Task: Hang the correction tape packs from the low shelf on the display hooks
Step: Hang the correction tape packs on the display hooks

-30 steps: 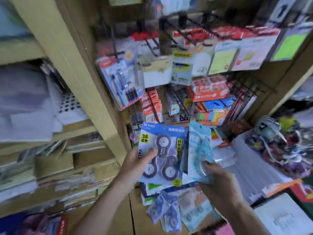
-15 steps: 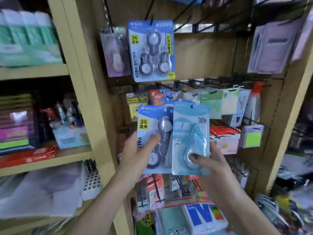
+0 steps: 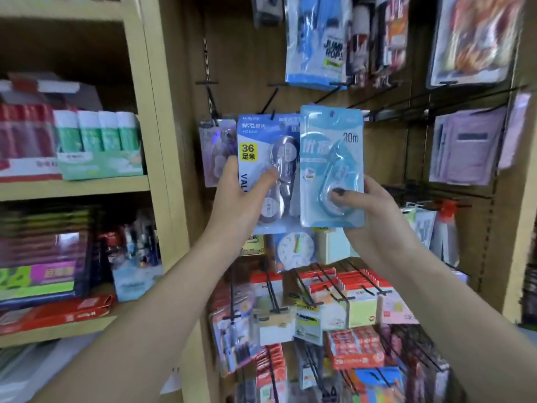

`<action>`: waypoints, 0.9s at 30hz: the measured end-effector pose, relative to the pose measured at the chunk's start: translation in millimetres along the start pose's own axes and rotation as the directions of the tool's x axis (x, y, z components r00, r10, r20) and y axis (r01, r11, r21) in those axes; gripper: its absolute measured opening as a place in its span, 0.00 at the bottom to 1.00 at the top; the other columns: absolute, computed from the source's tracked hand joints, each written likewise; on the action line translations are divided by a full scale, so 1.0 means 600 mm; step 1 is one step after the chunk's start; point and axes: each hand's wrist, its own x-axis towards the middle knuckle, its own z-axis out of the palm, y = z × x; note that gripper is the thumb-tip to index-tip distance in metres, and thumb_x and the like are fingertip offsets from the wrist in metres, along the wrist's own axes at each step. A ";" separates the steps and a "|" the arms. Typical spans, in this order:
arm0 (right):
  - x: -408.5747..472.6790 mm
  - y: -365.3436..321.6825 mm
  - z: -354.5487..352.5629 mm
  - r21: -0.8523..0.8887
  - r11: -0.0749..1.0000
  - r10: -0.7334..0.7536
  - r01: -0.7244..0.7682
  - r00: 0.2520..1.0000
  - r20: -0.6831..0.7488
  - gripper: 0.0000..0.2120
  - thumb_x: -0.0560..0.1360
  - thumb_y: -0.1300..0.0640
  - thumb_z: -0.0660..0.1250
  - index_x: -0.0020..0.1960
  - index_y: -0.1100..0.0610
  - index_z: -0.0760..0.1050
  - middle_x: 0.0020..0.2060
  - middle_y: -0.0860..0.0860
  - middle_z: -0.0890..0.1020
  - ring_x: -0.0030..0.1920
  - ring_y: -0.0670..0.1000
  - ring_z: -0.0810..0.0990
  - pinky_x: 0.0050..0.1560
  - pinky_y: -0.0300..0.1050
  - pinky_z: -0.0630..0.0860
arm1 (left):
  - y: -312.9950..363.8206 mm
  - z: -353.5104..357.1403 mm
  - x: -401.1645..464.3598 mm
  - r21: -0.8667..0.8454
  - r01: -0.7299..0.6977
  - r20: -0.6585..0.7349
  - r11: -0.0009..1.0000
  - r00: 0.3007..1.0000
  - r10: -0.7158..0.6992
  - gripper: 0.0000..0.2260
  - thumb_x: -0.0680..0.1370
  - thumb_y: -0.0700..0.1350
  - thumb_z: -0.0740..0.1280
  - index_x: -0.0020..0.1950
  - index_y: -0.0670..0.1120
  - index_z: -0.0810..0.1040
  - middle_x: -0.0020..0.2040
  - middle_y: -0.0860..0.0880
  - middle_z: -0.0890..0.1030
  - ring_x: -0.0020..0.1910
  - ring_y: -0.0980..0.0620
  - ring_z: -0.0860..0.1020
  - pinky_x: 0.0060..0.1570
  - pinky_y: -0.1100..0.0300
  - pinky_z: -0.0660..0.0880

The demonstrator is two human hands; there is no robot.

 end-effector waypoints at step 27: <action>0.142 -0.007 0.014 -0.132 0.986 0.095 -0.097 0.995 -0.022 0.22 0.71 0.59 0.71 0.65 0.58 0.80 0.61 0.60 0.85 0.61 0.64 0.84 0.65 0.61 0.75 | -0.035 0.018 0.159 0.127 0.016 -0.093 0.992 0.996 -0.004 0.32 0.69 0.65 0.72 0.68 0.50 0.76 0.61 0.53 0.84 0.63 0.51 0.81 0.66 0.46 0.77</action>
